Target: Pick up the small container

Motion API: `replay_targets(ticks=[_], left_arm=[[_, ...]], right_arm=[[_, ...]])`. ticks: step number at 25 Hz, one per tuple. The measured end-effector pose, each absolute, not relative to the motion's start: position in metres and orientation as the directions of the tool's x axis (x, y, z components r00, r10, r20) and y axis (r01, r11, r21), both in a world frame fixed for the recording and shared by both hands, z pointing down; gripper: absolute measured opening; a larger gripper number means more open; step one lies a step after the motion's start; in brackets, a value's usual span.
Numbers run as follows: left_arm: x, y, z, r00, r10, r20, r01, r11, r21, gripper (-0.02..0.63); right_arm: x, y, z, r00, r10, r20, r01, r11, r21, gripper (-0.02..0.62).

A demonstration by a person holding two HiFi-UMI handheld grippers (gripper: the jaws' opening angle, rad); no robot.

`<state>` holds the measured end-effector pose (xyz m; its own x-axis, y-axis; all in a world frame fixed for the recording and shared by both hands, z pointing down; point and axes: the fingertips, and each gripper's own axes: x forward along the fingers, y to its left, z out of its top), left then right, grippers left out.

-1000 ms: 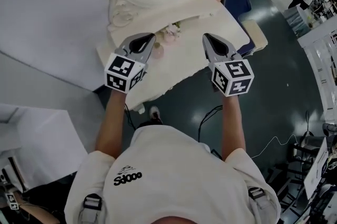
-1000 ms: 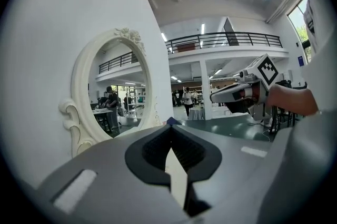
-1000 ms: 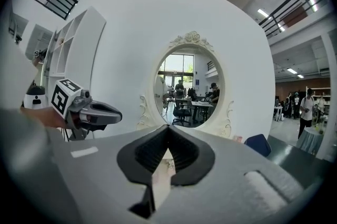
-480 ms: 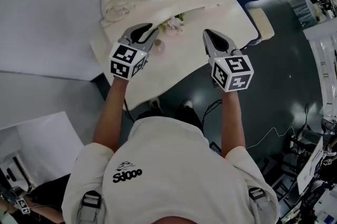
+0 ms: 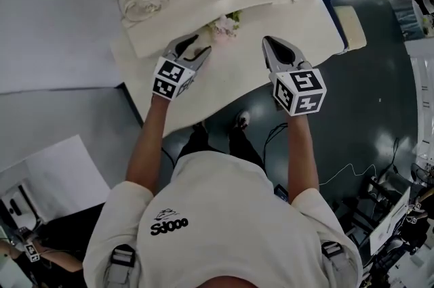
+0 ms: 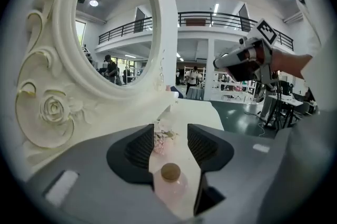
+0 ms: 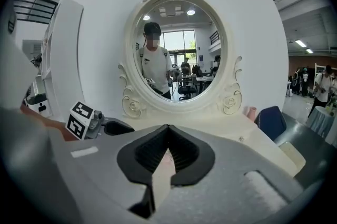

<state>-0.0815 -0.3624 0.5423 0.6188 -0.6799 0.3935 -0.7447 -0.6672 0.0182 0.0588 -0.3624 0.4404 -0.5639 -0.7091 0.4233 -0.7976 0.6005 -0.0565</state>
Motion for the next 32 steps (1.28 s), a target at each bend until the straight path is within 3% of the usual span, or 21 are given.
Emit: replay_targets(ticks=[6, 14, 17, 20, 32], left_arm=[[-0.082, -0.364, 0.604, 0.573, -0.657, 0.490, -0.745, -0.667, -0.023, 0.245], [-0.069, -0.367, 0.634, 0.580, -0.664, 0.471, -0.754, -0.656, 0.004, 0.235], [-0.068, -0.372, 0.637, 0.549, -0.694, 0.466, -0.780, -0.626, -0.013, 0.205], [-0.075, -0.378, 0.637, 0.501, -0.734, 0.458, -0.806, -0.589, -0.062, 0.114], [-0.032, -0.381, 0.634, 0.535, -0.699, 0.475, -0.790, -0.613, -0.013, 0.110]], right_arm=[[0.066, -0.368, 0.472, -0.562, -0.672, 0.482, -0.792, 0.604, -0.082, 0.002], [0.081, -0.359, 0.497, -0.542, -0.647, 0.537, -0.800, 0.592, -0.095, 0.003], [0.090, -0.354, 0.502, -0.529, -0.648, 0.549, -0.810, 0.578, -0.099, 0.002], [0.100, -0.348, 0.507, -0.515, -0.650, 0.559, -0.821, 0.561, -0.105, 0.002], [0.143, -0.334, 0.498, -0.456, -0.706, 0.541, -0.867, 0.490, -0.091, 0.002]])
